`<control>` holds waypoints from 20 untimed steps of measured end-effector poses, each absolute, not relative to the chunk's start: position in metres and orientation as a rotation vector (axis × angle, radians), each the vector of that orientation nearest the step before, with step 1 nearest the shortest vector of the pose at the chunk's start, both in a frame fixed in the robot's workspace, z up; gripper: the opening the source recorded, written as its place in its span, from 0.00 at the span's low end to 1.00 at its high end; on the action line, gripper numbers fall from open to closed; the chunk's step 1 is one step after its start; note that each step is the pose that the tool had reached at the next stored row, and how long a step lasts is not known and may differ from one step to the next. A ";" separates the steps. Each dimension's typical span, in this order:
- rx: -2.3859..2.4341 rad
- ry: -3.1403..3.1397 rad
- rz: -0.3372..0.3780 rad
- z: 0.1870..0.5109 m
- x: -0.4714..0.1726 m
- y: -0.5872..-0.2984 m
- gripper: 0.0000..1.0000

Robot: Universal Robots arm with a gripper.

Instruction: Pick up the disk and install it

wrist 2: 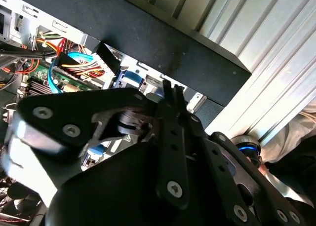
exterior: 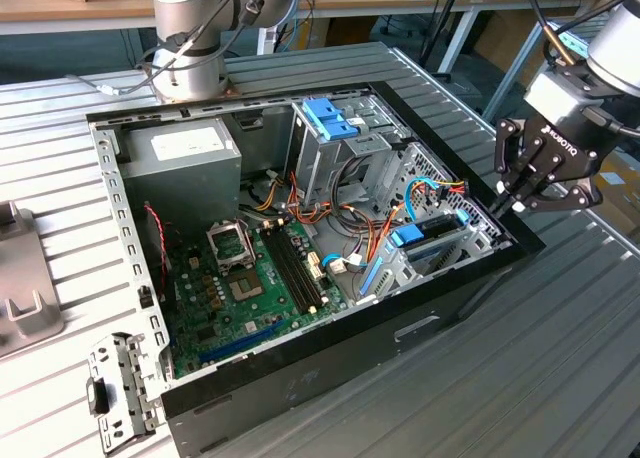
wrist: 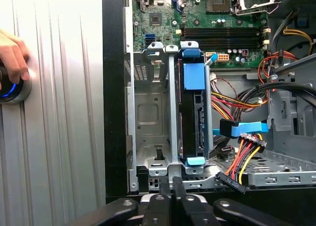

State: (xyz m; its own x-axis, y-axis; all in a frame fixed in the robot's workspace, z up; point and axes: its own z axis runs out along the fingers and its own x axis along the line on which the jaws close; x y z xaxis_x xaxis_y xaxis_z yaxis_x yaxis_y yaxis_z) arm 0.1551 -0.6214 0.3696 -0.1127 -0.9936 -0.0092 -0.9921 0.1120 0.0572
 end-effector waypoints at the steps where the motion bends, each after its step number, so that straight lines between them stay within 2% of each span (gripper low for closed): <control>1: 2.071 -2.319 -0.076 0.370 0.155 -0.621 0.18; 2: 2.071 -2.319 -0.076 0.370 0.155 -0.621 0.31; 4: 2.071 -2.319 -0.076 0.370 0.155 -0.621 0.31; 5: 2.071 -2.319 -0.076 0.370 0.155 -0.621 0.37; 14: 2.119 -2.275 -0.075 0.369 0.155 -0.600 0.37; 20: 2.210 -2.183 -0.073 0.369 0.155 -0.597 0.37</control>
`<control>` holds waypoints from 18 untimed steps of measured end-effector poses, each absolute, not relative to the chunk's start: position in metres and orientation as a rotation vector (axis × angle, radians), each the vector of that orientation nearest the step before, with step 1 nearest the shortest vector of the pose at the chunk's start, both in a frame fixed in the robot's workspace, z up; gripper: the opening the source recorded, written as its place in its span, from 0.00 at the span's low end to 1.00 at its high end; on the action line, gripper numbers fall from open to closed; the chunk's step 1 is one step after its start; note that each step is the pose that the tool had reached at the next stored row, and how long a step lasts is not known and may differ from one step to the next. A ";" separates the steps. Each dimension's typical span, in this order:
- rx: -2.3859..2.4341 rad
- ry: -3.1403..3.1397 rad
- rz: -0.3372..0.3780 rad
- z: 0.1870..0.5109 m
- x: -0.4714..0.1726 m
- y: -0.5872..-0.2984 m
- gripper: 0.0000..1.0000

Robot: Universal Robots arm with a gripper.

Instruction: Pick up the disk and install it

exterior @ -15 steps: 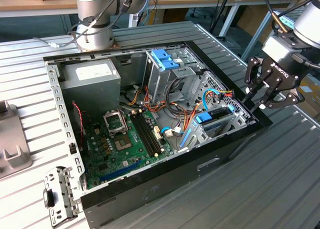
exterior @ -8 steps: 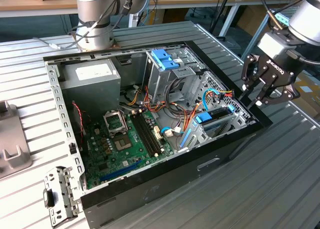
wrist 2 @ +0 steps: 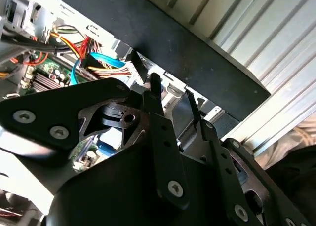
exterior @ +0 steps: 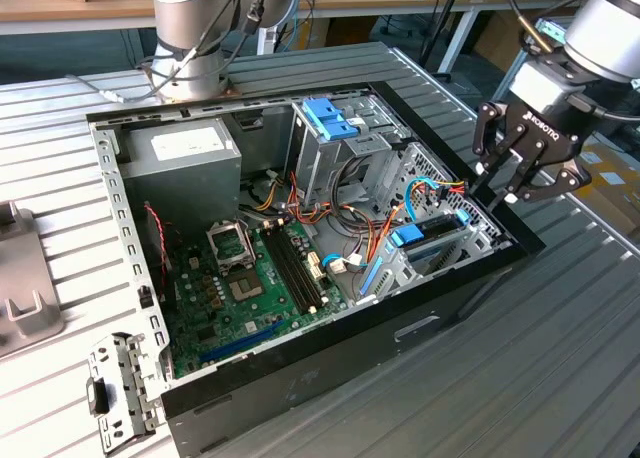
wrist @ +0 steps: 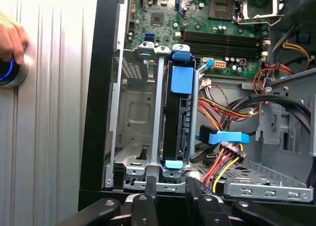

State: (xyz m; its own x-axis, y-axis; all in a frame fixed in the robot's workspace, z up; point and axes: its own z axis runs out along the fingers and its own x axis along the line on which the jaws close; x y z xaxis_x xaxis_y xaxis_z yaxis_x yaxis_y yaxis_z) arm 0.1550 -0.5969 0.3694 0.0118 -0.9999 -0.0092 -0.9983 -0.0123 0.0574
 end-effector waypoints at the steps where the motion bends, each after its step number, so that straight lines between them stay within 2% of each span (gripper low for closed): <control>1: 2.225 -2.167 -0.073 0.369 0.155 -0.596 0.37; 18: 2.475 -1.868 -0.065 0.369 0.155 -0.584 0.37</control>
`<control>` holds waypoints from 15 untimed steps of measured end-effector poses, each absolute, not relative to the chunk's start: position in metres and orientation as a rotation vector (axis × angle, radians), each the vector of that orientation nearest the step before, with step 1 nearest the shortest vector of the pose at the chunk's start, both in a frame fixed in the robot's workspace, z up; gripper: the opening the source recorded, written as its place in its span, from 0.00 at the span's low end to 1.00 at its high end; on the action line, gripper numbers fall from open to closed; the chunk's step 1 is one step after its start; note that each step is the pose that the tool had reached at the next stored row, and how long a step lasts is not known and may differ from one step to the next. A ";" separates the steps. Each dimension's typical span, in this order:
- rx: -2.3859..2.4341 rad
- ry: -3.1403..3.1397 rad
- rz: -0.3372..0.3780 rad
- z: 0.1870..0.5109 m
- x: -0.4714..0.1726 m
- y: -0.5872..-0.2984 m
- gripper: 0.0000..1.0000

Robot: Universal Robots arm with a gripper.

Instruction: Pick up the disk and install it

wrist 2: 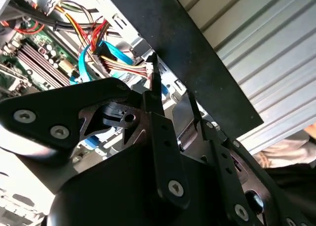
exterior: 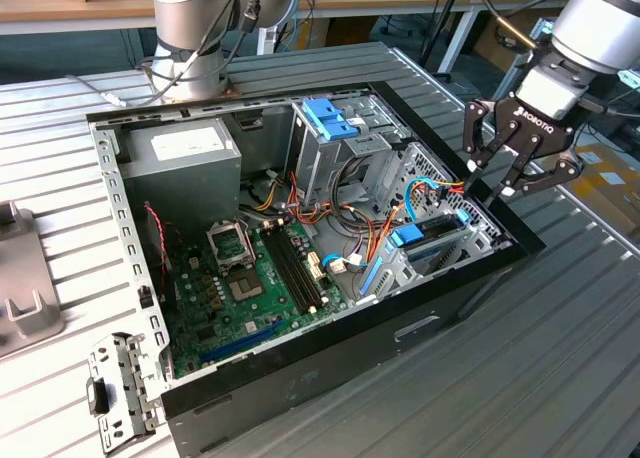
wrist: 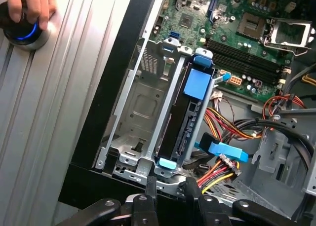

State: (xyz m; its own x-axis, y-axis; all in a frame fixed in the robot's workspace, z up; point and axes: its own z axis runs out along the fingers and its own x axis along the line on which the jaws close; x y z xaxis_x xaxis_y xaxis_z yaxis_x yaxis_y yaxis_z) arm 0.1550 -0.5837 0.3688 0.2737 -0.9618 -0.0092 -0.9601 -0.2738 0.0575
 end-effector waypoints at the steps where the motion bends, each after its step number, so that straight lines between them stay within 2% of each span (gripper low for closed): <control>1: 2.494 -1.842 -0.065 0.369 0.155 -0.583 0.37; 11: 2.614 -1.696 -0.088 0.371 0.157 -0.582 0.37; 15: 2.683 -1.642 -0.120 0.370 0.157 -0.582 0.37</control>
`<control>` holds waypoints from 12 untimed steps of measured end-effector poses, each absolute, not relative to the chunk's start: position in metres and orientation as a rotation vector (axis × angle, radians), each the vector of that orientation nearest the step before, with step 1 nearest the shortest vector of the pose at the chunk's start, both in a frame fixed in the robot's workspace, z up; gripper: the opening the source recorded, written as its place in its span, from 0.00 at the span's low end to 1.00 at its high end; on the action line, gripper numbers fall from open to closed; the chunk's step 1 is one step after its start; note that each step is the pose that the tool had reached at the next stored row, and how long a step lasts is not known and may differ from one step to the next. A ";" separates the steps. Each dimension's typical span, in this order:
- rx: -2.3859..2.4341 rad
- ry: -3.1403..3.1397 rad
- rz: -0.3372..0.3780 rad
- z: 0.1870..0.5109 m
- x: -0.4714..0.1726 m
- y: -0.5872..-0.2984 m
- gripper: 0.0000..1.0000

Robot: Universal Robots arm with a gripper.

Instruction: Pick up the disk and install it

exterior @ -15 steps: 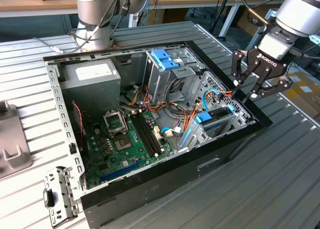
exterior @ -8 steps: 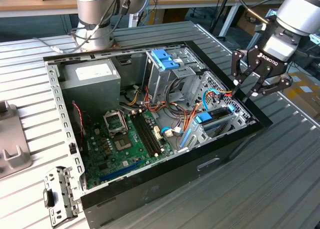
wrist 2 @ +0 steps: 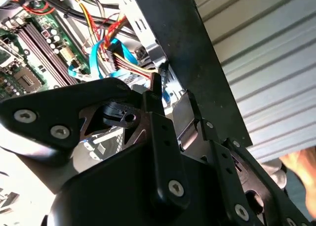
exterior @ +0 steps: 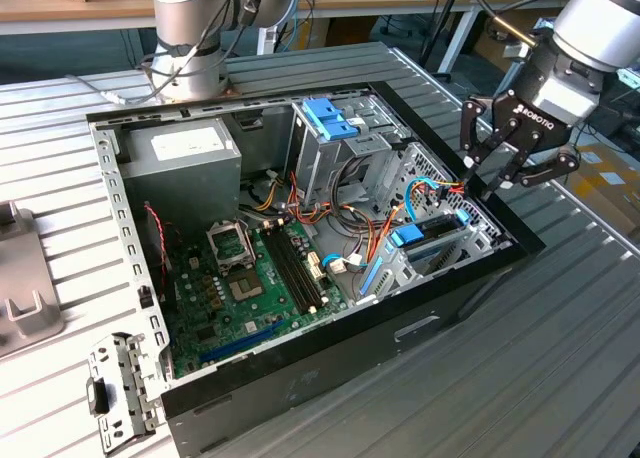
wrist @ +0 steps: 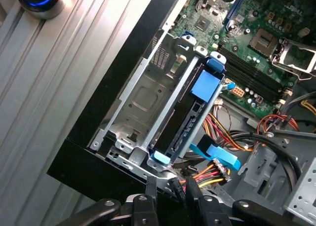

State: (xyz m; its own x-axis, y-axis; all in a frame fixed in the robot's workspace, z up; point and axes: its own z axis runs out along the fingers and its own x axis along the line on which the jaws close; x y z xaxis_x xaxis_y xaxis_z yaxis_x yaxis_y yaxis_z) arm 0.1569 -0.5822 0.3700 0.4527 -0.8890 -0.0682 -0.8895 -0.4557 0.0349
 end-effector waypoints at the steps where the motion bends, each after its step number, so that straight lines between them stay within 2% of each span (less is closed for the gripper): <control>1: -2.680 1.613 0.125 0.370 0.157 -0.582 0.37; 12: -2.763 1.437 0.142 0.363 0.157 -0.582 0.37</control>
State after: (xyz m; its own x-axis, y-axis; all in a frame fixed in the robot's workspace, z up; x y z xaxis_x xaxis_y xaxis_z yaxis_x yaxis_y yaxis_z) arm 0.1569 -0.5822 0.3625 0.5712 -0.8156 -0.0920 -0.8178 -0.5751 0.0209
